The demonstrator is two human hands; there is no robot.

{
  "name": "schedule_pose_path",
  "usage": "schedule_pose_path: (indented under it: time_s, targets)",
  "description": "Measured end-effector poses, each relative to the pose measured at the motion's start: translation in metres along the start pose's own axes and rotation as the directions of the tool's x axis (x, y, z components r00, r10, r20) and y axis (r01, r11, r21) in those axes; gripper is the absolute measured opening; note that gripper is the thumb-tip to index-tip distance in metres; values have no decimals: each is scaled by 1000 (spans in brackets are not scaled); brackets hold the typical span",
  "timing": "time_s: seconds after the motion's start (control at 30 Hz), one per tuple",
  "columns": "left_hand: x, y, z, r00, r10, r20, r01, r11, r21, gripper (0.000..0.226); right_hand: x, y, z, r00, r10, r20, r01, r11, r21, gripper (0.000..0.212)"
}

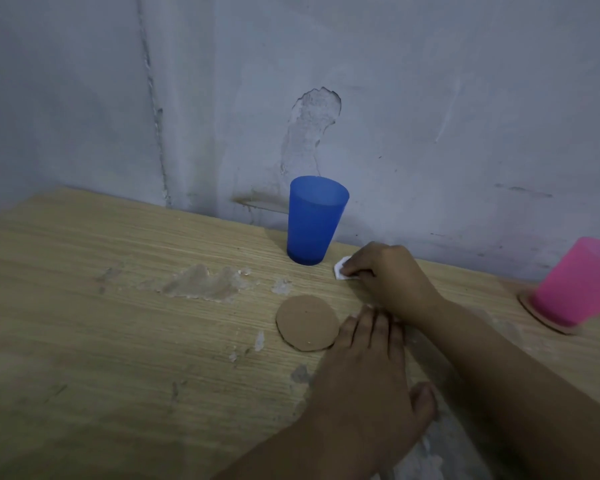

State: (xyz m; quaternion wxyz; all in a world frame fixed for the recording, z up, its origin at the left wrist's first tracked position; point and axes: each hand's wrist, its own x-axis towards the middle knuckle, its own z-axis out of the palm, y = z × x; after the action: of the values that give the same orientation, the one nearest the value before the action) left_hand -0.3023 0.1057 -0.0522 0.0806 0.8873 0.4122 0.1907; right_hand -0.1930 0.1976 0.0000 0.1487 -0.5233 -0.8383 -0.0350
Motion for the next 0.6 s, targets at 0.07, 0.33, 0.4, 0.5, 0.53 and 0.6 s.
schedule_pose_path:
  time_s: [0.07,0.33,0.4,0.5,0.53,0.6]
  targets:
    - [0,0,-2,1000,-8,8,8,1000,5,76,-10,-6,-4,999,-44,24,43,999,34,10]
    - [-1,1,-6,999,-11,34,11,1000,-5,77,22,24,0,979,190,80,-191,981,11,23]
    - [0,0,-6,999,-10,44,10,1000,-6,77,15,31,-2,976,211,44,-211,977,-20,22]
    - [0,-2,-4,998,-9,55,9,1000,-1,78,-2,36,-4,975,216,-45,-217,976,-33,16]
    - [1,-1,-3,999,-10,53,10,1000,-1,78,-9,36,-6,973,221,-64,-222,975,-22,15]
    - [0,-2,-2,998,-16,61,17,1000,-2,78,-20,33,-8,984,174,-41,-174,985,7,11]
